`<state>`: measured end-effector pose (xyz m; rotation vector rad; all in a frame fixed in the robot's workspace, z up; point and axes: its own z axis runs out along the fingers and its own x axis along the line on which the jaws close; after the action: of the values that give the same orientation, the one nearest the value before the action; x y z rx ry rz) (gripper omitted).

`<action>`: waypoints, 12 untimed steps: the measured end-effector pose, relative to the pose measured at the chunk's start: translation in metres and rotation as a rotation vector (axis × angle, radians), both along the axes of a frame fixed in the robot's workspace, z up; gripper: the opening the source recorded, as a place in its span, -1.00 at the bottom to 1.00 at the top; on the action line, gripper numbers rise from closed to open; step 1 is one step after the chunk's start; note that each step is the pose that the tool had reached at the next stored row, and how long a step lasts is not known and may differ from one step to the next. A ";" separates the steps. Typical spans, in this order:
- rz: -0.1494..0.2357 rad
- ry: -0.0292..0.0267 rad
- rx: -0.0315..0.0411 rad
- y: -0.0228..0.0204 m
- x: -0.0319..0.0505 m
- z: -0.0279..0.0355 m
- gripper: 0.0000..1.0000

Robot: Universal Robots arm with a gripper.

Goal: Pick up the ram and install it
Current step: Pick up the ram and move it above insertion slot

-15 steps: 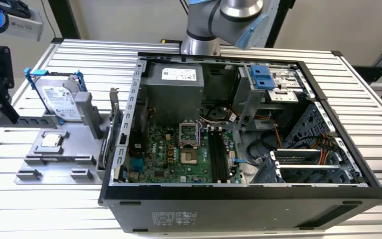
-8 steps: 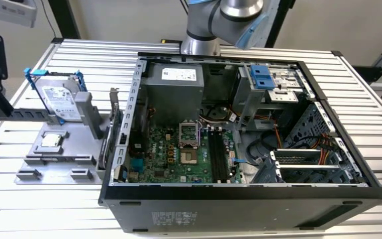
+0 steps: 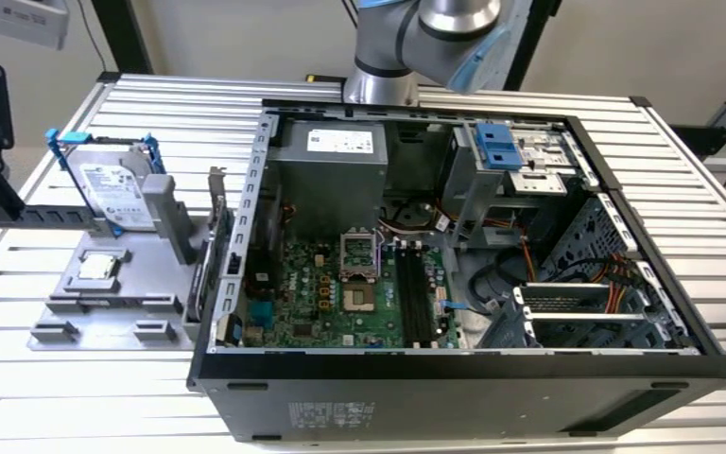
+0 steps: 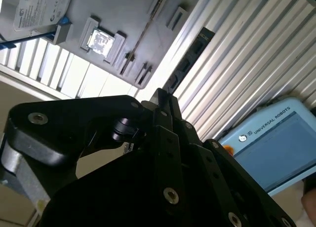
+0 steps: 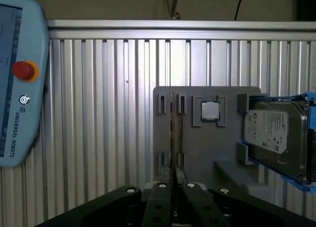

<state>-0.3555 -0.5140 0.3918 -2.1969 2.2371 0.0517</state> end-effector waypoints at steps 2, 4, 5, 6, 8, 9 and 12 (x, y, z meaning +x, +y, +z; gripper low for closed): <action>0.000 0.0001 0.0000 -0.0001 0.0032 0.0000 -1.00; 0.000 0.0007 -0.0001 -0.0001 0.0081 0.0000 -1.00; 0.000 0.0010 0.0000 -0.0001 0.0108 0.0000 -1.00; 0.000 0.0012 0.0001 -0.0001 0.0133 -0.0001 -1.00; 0.000 0.0017 0.0000 -0.0001 0.0183 -0.0001 -1.00; 0.000 0.0020 0.0000 -0.0001 0.0211 -0.0001 -1.00; 0.000 0.0030 0.0000 -0.0001 0.0295 0.0000 -1.00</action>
<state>-0.3260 -0.5141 0.3917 -2.1983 2.2387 0.0550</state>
